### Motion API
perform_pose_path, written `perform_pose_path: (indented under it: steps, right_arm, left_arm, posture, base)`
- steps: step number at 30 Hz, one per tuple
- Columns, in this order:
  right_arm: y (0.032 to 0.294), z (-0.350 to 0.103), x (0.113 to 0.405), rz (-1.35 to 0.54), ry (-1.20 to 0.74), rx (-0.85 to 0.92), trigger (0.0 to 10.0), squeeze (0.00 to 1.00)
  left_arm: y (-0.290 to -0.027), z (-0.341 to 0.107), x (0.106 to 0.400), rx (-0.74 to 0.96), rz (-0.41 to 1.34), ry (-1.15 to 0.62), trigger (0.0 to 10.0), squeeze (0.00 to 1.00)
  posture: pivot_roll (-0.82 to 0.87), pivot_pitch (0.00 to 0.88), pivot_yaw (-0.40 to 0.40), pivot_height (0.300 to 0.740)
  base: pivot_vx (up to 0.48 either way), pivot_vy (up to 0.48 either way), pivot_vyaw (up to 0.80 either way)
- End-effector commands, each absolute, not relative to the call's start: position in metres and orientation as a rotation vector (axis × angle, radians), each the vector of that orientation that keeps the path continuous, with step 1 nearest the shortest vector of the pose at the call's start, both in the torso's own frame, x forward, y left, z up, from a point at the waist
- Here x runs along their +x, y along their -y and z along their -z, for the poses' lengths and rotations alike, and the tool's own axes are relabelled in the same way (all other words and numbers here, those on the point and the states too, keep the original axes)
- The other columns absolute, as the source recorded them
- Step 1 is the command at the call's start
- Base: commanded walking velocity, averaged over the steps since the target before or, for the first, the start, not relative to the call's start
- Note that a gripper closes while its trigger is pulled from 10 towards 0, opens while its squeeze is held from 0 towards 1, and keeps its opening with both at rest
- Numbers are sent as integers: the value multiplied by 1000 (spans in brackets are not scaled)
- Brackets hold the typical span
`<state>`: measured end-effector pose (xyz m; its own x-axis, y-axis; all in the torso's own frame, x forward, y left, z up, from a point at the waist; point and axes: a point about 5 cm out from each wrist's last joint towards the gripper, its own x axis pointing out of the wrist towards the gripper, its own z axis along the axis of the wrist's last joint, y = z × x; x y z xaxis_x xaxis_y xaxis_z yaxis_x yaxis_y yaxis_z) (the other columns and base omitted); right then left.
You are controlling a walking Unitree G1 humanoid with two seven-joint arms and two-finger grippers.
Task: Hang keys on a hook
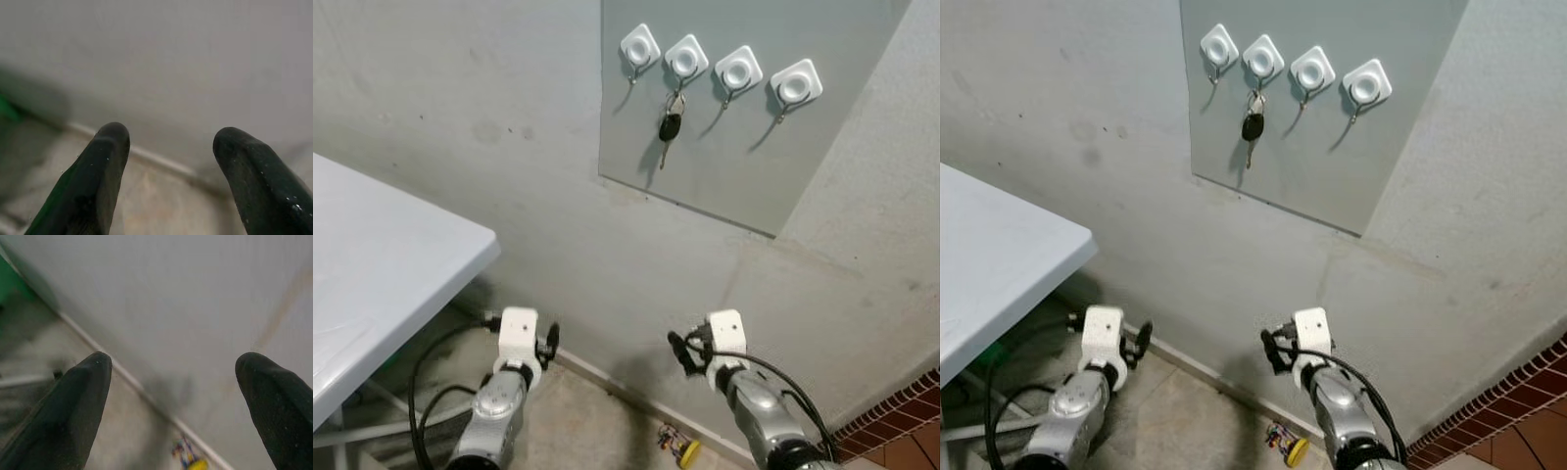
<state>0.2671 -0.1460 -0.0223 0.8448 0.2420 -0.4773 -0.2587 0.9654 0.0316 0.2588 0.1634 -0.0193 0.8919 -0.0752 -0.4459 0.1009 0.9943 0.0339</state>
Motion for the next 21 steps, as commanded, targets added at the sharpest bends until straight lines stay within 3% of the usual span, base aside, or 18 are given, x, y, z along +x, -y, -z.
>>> perform_pose_path:
  steps: [1, 10, 19, 21]
  right_arm:
    - [154, 34, 255, -240, -568, -75, 10000, 1000]
    - [170, 63, 217, -187, -745, -150, 10000, 1000]
    - [173, 67, 210, -172, -772, -158, 10000, 1000]
    - [179, 81, 186, -149, -876, -151, 10000, 1000]
  left_arm:
    - [-165, 29, 252, 68, 112, -507, 10000, 0]
    - [-174, 65, 209, 66, 87, -723, 10000, 0]
    - [-175, 70, 201, 49, 76, -749, 10000, 0]
    - [-176, 85, 174, 27, 57, -847, 10000, 0]
  posture:
    - [-104, 0, -27, 740]
    - [-116, 0, -13, 740]
    - [-115, 0, -12, 740]
    - [-124, 0, -18, 740]
  base:
    - [0, 0, 0]
    - [0, 0, 0]
    - [0, 0, 0]
    - [0, 0, 0]
